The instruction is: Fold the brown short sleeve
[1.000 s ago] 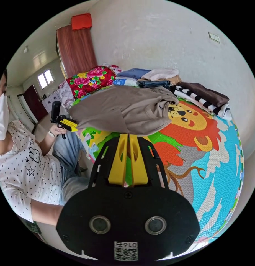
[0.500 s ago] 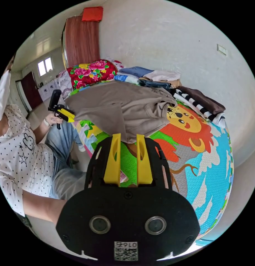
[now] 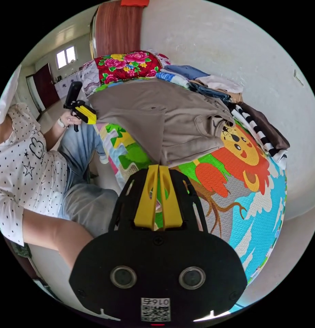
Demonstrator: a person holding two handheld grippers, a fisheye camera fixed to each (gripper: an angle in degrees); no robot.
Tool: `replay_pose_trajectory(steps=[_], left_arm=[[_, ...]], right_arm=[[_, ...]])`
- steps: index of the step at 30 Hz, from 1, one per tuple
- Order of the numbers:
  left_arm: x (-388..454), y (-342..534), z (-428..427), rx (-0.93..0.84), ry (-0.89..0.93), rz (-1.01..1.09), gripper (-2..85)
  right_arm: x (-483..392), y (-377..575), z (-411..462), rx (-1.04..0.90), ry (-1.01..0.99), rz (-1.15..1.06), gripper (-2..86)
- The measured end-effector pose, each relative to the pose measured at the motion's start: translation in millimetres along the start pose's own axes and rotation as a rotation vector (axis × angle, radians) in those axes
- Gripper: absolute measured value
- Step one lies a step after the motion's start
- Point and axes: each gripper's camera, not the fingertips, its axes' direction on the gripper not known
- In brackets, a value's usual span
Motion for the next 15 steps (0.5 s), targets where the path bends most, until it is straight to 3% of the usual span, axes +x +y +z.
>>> replay_pose_trajectory(steps=[4, 8, 12, 15], left_arm=[[3.1, -9.1, 9.6, -0.008, 0.001, -0.013, -1.0], [6.5, -25.5, 4.5, 0.032, -0.009, -0.019, -1.0], [16.8, -57.7, 0.0, 0.114, -0.064, 0.021, -1.0], [22.7, -89.3, 14.8, 0.136, -0.104, 0.05, -1.0]], right_arm=[[8.2, -0.9, -19.6, 0.128, 0.048, 0.058, 1.4], [55.7, -12.6, -47.0, 0.292, 0.051, 0.297, 6.4], [116.4, -48.6, -26.0, 0.123, 0.052, 0.493, 14.8], [144.2, -64.8, 15.6, -0.003, -0.018, 0.565, 15.4]])
